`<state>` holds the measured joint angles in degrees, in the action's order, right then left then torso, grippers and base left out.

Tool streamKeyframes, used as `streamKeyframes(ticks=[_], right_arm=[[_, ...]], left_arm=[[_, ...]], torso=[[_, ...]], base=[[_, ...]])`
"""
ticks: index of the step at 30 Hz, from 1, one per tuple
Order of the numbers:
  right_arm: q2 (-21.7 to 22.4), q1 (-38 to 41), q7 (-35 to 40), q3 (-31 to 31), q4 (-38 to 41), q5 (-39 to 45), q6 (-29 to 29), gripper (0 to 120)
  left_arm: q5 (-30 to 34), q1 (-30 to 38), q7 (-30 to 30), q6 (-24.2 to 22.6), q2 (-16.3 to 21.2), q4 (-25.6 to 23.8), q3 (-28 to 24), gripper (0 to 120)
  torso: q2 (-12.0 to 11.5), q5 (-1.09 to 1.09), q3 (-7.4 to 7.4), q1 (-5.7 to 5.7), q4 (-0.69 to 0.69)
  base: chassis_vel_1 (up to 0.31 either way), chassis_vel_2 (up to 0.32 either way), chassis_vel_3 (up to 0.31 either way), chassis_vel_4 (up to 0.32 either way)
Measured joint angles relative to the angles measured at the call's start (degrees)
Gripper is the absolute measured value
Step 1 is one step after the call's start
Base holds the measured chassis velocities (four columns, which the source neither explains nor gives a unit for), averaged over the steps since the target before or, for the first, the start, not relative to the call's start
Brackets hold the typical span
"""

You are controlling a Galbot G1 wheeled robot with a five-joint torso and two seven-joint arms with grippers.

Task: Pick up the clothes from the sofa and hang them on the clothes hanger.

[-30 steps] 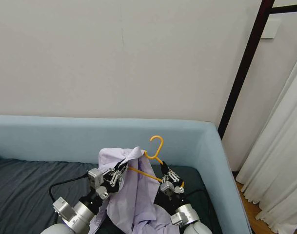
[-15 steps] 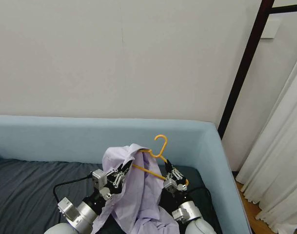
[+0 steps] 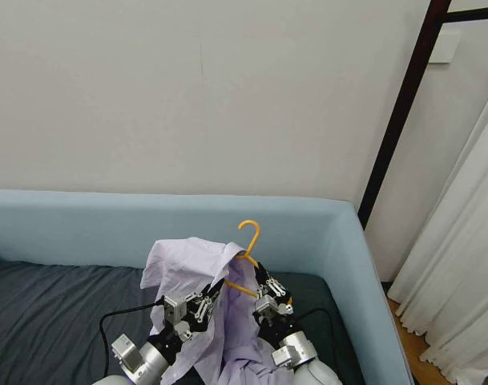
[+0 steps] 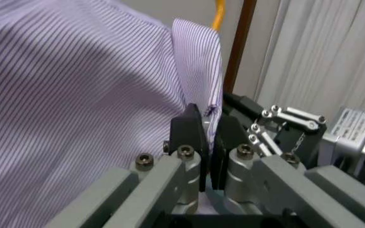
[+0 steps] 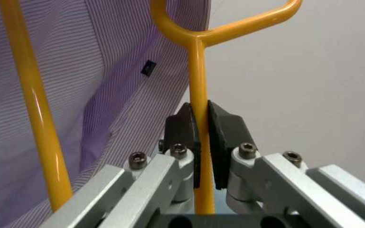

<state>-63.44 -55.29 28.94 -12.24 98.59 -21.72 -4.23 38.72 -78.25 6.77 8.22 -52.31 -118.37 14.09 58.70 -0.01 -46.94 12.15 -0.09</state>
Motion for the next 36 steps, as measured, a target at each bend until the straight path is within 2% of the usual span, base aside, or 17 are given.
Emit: streamKeyframes(ticks=[12,17,20,24,26,28,31,33,36], right_arm=[[0.1,-0.8,-1.0,4.4,0.7,-2.7,-4.4,4],[0.1,-1.2,-1.2,4.9,-0.2,-4.3,-5.5,4],[0.1,-1.2,-1.2,5.1,-0.4,-4.4,-5.8,4],[0.0,-0.3,-1.5,6.3,-1.1,-5.5,-7.4,4],[0.0,-0.1,-1.5,6.6,-1.2,-5.9,-7.8,4],[0.1,0.3,-1.7,7.5,-1.5,-6.8,-8.7,4],[0.6,0.6,-1.8,8.2,-1.5,-7.0,-9.5,4],[0.8,0.7,-1.9,8.5,-1.5,-7.1,-9.7,4],[1.4,1.0,-2.2,9.5,-1.7,-8.4,-11.1,4]], left_arm=[[-0.3,0.9,-1.1,1.8,-1.0,0.1,-1.8,0],[-1.7,0.9,2.0,4.6,-1.2,-0.1,-2.3,1],[-3.2,0.3,3.6,5.5,-1.0,-0.1,-1.6,7],[-8.6,-1.1,4.8,6.5,-0.2,0.4,1.7,27],[-9.7,-1.5,4.7,6.8,0.1,0.6,2.5,30],[-11.9,-2.4,4.9,8.5,0.9,1.1,4.6,41],[-13.2,-3.5,9.9,12.7,2.2,2.1,8.7,53],[-13.2,-3.6,11.3,13.7,2.6,2.3,9.6,56],[-11.9,-3.9,17.5,17.8,5.4,3.0,13.3,71]], torso=[[0.0,0.0,0.0,0.0,0.0],[0.0,0.01,0.0,0.0,-0.01],[0.0,0.01,0.0,0.0,-0.01],[0.0,0.0,0.0,0.0,0.0],[0.0,0.01,0.0,0.0,0.0],[0.0,0.0,0.0,0.0,0.0],[0.0,0.0,0.0,0.0,0.0],[0.0,0.0,0.0,0.0,0.0],[0.0,0.0,0.0,0.0,0.0]], base=[[0.0,0.0,0.0,0.0],[0.0,0.0,0.0,0.0],[0.0,0.0,0.0,0.0],[0.0,0.0,0.0,0.0],[0.0,0.0,0.0,0.0],[0.0,0.0,0.0,0.0],[0.0,0.0,0.0,0.0],[0.0,0.0,0.0,0.0],[0.0,0.0,0.0,0.0]])
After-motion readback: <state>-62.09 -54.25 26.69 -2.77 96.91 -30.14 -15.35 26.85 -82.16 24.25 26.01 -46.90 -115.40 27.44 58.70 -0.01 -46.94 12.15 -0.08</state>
